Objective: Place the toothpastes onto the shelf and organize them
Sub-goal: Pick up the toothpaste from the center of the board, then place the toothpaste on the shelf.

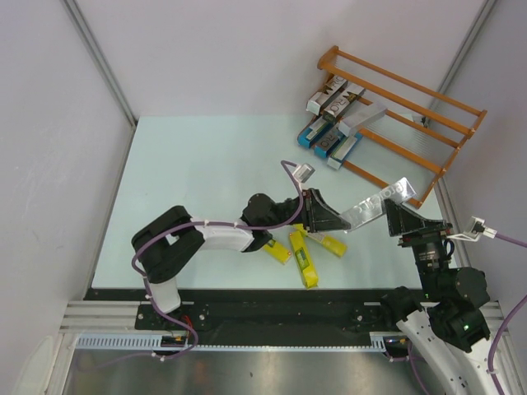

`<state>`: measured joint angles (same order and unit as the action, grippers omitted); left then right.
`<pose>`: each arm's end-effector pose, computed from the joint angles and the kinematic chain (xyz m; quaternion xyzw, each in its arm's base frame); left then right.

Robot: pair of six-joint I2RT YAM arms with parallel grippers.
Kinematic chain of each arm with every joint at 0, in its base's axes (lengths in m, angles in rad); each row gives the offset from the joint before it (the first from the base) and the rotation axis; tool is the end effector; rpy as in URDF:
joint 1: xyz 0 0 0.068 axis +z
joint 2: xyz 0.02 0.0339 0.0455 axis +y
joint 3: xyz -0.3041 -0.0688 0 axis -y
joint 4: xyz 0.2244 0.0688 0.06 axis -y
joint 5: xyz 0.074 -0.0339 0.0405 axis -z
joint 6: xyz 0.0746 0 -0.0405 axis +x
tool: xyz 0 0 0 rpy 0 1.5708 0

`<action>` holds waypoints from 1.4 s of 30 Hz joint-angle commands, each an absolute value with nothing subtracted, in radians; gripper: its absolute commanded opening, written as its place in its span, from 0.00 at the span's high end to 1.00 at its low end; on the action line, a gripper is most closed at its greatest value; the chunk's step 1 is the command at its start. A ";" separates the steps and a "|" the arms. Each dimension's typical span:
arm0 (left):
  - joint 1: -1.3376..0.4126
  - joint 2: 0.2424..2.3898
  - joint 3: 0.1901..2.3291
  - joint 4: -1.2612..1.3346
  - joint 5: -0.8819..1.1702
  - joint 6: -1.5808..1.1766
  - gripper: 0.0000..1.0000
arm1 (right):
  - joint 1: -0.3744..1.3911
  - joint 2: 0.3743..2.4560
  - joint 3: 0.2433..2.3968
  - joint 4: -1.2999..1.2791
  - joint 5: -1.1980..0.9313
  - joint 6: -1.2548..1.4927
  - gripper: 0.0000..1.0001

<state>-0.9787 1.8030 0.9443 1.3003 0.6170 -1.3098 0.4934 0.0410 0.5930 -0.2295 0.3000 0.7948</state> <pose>0.1896 -0.3593 0.3364 0.1690 0.5451 -0.8000 0.1851 0.0224 -0.0130 0.3408 0.2066 0.5531 0.4120 0.6940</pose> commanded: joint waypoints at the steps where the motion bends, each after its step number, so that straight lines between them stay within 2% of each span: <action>1: -0.908 1.721 0.858 1.499 0.546 -1.327 0.77 | 0.492 0.035 0.612 -0.216 0.348 0.778 0.12; 2: -0.899 1.707 0.823 1.496 0.539 -1.328 0.78 | 0.492 0.034 0.612 -0.221 0.356 0.778 0.05; 4: -0.873 1.695 0.793 1.491 0.534 -1.333 0.79 | 0.494 0.034 0.612 -0.232 0.371 0.778 0.00; 11: -0.819 1.684 0.701 1.460 0.531 -1.336 0.82 | 0.494 0.034 0.612 -0.261 0.420 0.773 0.00; 18: -0.804 1.721 0.738 1.395 0.551 -1.312 0.81 | 0.492 0.034 0.614 -0.268 0.437 0.769 0.00; 24: -0.804 1.804 0.876 1.243 0.572 -1.269 0.80 | 0.494 0.032 0.614 -0.270 0.443 0.759 0.00; 33: -0.799 1.957 1.218 0.827 0.604 -1.118 0.80 | 0.494 0.032 0.640 -0.290 0.451 0.744 0.00; 42: -0.775 2.118 1.479 0.692 0.611 -1.147 0.80 | 0.494 0.032 0.673 -0.331 0.462 0.735 0.00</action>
